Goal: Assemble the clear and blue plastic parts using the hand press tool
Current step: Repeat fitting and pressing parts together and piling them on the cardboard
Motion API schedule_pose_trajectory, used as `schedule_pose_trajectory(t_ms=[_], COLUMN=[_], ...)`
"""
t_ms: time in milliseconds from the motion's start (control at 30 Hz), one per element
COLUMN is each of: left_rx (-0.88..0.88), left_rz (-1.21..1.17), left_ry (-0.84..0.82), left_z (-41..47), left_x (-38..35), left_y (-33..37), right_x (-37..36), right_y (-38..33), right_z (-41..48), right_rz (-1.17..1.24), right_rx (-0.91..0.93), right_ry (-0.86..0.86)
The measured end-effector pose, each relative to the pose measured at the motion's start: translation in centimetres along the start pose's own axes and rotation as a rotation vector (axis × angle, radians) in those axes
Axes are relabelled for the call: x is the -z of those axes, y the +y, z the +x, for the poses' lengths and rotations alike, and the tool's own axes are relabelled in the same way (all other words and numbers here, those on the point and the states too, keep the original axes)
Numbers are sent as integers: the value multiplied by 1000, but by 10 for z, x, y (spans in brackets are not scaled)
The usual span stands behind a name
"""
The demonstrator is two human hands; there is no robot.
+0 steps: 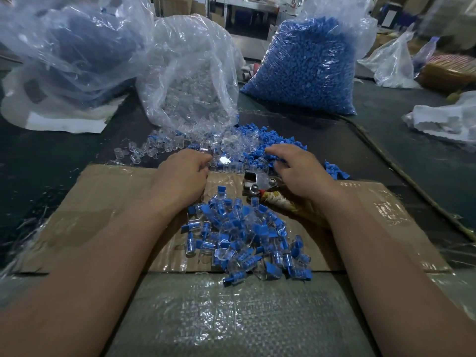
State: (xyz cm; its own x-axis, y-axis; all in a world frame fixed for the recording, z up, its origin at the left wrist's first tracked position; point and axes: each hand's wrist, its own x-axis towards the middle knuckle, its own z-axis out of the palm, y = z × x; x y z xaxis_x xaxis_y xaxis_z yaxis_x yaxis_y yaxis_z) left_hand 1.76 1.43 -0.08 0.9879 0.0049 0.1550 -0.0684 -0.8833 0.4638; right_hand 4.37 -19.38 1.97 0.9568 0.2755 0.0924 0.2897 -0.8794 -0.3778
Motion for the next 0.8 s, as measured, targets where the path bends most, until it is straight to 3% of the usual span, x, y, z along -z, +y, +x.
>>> schedule_pose_trajectory(t_ms=[100, 300, 567, 667, 800], left_rx=[-15, -29, -9, 36, 33], left_rz=[33, -22, -299, -539, -663], left_ry=[39, 169, 327, 303, 271], left_z=[-2, -7, -13, -16, -21], left_x=[1, 4, 12, 16, 20], left_y=[1, 7, 13, 18, 22], right_x=[-7, -3, 0, 6, 11], right_y=[5, 5, 4, 2, -11], right_z=[4, 3, -1, -5, -13], right_rz=[-63, -90, -24, 95, 203], right_rx=[-32, -85, -87, -63, 9], right_ry=[-60, 49, 108, 247, 315])
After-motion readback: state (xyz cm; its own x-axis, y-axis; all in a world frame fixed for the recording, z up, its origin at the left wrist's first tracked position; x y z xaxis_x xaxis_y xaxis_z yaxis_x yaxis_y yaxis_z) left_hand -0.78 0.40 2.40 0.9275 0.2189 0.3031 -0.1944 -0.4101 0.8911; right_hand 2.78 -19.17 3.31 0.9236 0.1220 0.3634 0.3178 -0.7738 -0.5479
